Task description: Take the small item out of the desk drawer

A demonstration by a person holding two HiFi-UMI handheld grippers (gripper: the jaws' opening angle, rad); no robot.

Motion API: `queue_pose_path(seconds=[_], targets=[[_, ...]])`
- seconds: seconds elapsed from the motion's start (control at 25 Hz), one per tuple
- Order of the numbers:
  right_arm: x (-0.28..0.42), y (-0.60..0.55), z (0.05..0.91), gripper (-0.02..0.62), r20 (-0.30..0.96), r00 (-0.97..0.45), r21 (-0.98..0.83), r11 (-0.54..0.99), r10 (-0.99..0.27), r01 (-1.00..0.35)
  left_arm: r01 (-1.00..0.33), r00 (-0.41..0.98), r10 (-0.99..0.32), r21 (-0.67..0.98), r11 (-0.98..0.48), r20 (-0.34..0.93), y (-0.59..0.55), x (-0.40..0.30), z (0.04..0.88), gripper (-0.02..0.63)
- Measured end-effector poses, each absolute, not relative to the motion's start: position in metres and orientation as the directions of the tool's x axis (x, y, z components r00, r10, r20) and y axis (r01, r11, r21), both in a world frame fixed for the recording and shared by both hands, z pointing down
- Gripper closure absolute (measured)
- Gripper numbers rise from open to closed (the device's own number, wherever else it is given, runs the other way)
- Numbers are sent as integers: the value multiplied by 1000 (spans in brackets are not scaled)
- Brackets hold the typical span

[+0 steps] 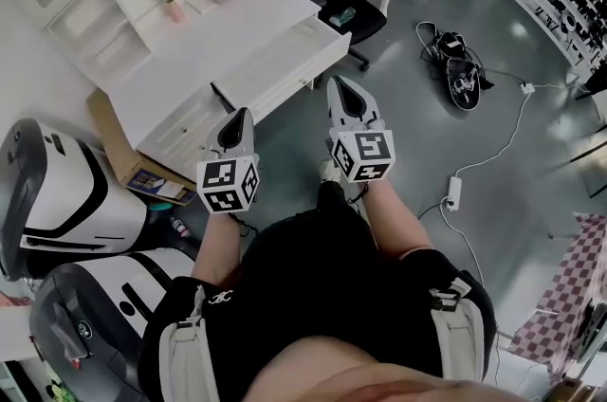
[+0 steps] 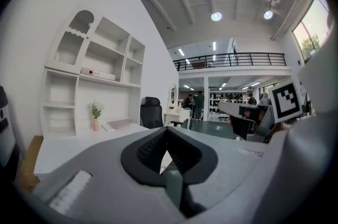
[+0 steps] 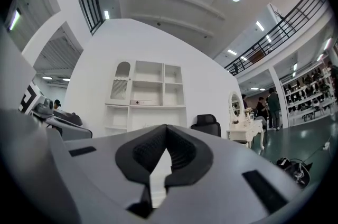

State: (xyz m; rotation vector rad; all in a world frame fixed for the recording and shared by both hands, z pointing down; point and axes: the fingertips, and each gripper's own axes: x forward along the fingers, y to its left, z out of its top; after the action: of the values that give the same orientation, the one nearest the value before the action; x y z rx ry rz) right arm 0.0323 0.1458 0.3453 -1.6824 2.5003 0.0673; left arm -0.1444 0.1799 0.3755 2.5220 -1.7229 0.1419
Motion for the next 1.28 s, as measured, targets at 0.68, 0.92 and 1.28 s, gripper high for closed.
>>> queue_pose_path(seconds=[0.68, 0.92, 1.28], targets=[[62, -88, 359, 598, -73, -452, -49, 456, -889, -889, -954, 298, -936, 21, -300, 189, -35, -102, 384, 592], [91, -183, 370, 598, -34, -487, -77, 489, -873, -869, -962, 270, -939, 22, -272, 215, -127, -70, 384, 592], [96, -283, 390, 598, 40, -565, -100, 560, -824, -823, -982, 187, -949, 31, -185, 255, -205, -64, 387, 593]])
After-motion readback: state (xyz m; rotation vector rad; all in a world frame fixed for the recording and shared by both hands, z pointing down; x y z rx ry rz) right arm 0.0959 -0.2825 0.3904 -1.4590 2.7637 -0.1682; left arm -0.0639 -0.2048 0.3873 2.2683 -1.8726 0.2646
